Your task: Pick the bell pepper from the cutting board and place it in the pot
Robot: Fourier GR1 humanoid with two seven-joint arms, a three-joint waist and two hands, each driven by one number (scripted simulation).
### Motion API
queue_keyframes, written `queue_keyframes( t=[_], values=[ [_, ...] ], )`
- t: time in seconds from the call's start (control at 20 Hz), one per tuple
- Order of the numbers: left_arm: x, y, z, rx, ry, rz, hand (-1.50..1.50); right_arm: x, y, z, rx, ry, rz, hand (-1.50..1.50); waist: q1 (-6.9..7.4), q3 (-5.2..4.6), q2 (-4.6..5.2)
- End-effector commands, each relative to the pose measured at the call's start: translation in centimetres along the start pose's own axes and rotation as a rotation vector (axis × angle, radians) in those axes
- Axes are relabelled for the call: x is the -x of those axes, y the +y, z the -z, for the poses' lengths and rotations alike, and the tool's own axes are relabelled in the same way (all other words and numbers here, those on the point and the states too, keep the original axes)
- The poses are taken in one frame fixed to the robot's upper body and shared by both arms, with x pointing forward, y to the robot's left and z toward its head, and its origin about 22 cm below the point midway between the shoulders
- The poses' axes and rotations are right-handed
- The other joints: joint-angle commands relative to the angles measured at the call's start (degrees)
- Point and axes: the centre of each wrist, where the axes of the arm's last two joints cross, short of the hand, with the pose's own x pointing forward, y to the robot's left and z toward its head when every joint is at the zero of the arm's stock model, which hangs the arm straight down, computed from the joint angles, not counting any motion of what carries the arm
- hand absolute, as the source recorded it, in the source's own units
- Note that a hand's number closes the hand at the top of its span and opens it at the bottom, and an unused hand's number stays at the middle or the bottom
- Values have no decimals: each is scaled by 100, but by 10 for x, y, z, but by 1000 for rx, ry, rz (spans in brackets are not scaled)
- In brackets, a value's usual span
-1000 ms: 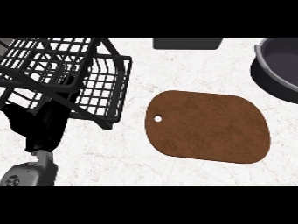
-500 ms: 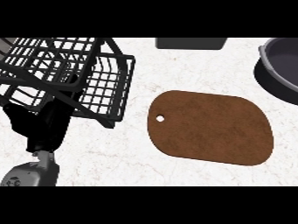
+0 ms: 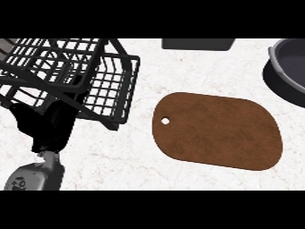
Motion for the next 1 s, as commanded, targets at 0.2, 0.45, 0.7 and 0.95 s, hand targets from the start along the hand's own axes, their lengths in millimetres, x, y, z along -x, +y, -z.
queue_keyframes(
  t=[0.2, 0.45, 0.7, 0.95],
  values=[
    [-2, 9, 7, 15, -15, 2, 0, 8, 47, 8, -172, 172, 212, -150, 36, 3, 32],
    [-5, 9, -6, 5, 12, 5, 0, 17, 60, 5, -135, 155, 434, -150, 59, 12, 13],
    [6, -8, -8, 11, 4, 15, 0, 24, 33, 3, 166, 107, 615, -150, 21, 18, 17],
    [-9, 0, 6, -9, -21, 12, 0, 47, -5, -9, 316, 131, 658, -150, -15, 14, 30]
  ],
)
